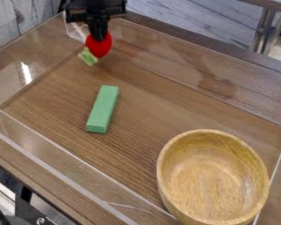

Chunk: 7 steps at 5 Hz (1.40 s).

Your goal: Move the red fruit to the left

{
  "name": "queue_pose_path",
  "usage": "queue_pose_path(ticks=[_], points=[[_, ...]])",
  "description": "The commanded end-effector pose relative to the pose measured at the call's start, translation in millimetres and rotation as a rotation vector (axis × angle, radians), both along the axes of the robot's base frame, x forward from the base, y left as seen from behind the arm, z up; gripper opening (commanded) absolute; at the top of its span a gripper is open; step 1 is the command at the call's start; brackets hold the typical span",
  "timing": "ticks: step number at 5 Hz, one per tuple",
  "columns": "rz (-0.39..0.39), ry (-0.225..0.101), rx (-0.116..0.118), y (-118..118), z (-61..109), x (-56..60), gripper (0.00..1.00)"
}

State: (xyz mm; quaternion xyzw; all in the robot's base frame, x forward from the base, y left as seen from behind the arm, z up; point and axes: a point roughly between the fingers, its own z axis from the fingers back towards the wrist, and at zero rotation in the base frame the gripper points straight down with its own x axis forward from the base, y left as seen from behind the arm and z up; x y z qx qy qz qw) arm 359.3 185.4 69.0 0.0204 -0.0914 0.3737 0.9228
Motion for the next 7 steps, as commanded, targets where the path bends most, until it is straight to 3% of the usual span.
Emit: queue_pose_path(ticks=[1, 3, 4, 5, 6, 7], points=[[-0.006, -0.047, 0.046, 12.2, 12.2, 7.3, 1.0], [0.064, -0.015, 0.034, 29.9, -26.5, 6.1, 1.0], [0.171, -0.005, 0.029, 22.6, -31.6, -1.1, 0.0], [0.277, 0.008, 0.02, 13.6, -32.7, -9.2, 0.0], [0.259, 0.029, 0.023, 12.6, -32.3, -12.9, 1.0], [0.242, 0.048, 0.024, 11.5, -30.6, -16.3, 1.0]])
